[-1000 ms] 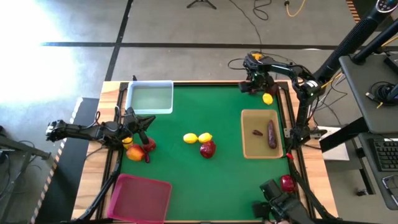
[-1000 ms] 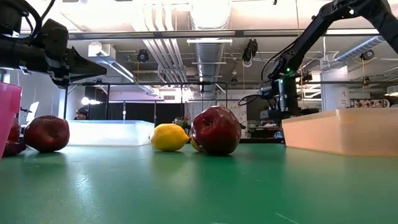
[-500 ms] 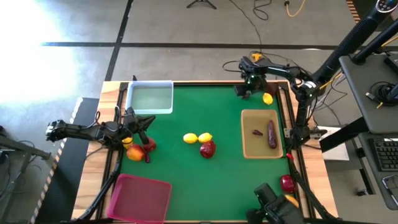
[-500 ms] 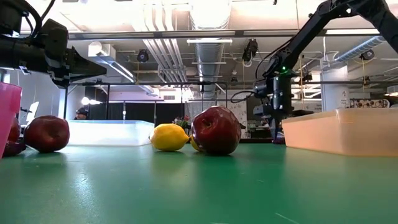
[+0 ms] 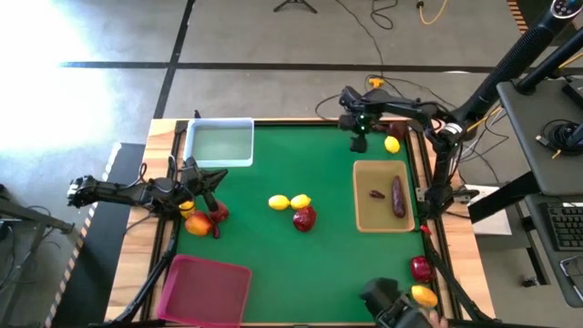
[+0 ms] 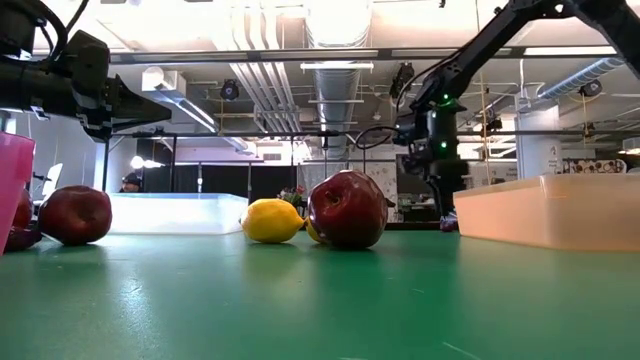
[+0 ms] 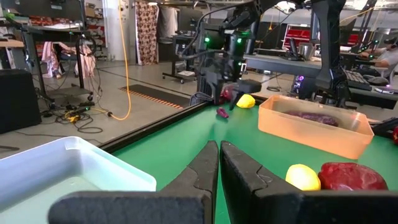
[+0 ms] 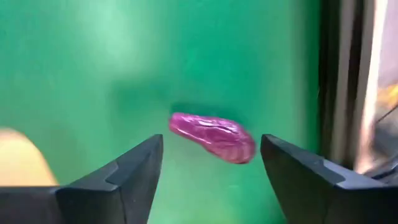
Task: Sort produce into baskets
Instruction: Put the small eggplant into the orange transparent bin
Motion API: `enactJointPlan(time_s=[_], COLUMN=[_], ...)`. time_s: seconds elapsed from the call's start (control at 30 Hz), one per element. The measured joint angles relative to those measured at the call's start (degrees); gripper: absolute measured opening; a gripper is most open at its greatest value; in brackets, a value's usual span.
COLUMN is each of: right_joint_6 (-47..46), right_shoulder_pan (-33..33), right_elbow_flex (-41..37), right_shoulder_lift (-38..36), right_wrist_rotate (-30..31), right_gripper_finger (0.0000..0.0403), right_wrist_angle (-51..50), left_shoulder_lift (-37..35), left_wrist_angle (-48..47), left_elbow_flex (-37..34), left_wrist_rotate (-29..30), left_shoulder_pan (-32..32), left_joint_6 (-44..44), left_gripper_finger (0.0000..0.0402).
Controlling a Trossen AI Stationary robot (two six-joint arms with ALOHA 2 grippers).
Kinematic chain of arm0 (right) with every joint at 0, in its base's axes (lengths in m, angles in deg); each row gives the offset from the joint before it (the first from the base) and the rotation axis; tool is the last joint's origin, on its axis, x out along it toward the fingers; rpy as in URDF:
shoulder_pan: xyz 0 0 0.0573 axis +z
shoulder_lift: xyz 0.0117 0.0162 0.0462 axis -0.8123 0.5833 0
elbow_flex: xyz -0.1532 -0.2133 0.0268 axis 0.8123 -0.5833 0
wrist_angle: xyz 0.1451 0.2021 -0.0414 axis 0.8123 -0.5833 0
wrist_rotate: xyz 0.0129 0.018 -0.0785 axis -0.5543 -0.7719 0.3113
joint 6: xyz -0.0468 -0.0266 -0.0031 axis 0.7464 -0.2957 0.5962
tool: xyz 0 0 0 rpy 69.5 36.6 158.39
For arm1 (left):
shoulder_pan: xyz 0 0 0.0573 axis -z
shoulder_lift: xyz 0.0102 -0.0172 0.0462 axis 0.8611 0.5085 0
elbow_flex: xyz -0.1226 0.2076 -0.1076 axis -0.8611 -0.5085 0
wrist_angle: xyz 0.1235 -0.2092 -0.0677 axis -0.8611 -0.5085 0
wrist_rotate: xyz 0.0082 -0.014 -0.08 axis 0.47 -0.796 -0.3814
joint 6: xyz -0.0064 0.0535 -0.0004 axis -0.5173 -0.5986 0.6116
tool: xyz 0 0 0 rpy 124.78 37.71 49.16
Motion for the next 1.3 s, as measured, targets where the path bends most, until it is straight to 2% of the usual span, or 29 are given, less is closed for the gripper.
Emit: enactJointPlan(time_s=[0.13,0.27,0.63,0.8,1.0,1.13,1.3], right_joint_6=[18.66,27.09,29.93,29.98,26.30,23.99,21.27], right_shoulder_pan=[0.72,1.19,1.08,1.05,0.90,0.63,0.60], right_elbow_flex=[-0.11,-0.11,-3.06,-5.48,-6.21,-6.31,-6.38], right_shoulder_lift=[0.91,0.93,0.93,0.93,0.93,0.93,0.93], right_wrist_rotate=[2.31,4.63,5.35,5.29,5.33,5.33,5.37], right_gripper_finger=[0.0235,0.0220,0.0209,0.0209,0.0205,0.0181,0.0130], right_wrist_angle=[0.04,1.41,3.55,7.73,8.94,8.77,8.56], left_shoulder_lift=[-0.01,-0.01,-0.01,-0.01,-0.01,-0.01,-0.01], left_wrist_angle=[-0.01,0.01,0.01,-0.01,0.01,0.01,0.01], left_elbow_flex=[-0.01,-0.01,-0.01,-0.01,-0.01,0.00,0.01], left_wrist_rotate=[0.00,0.00,0.00,0.00,0.00,-0.02,0.00], left_shoulder_pan=[0.01,-0.01,0.00,-0.01,-0.01,0.01,0.01], left_joint_6=[0.00,0.00,0.00,0.00,0.00,0.00,0.00], left_gripper_finger=[0.0001,0.0001,0.0001,0.0001,0.0001,0.0001,0.0001])
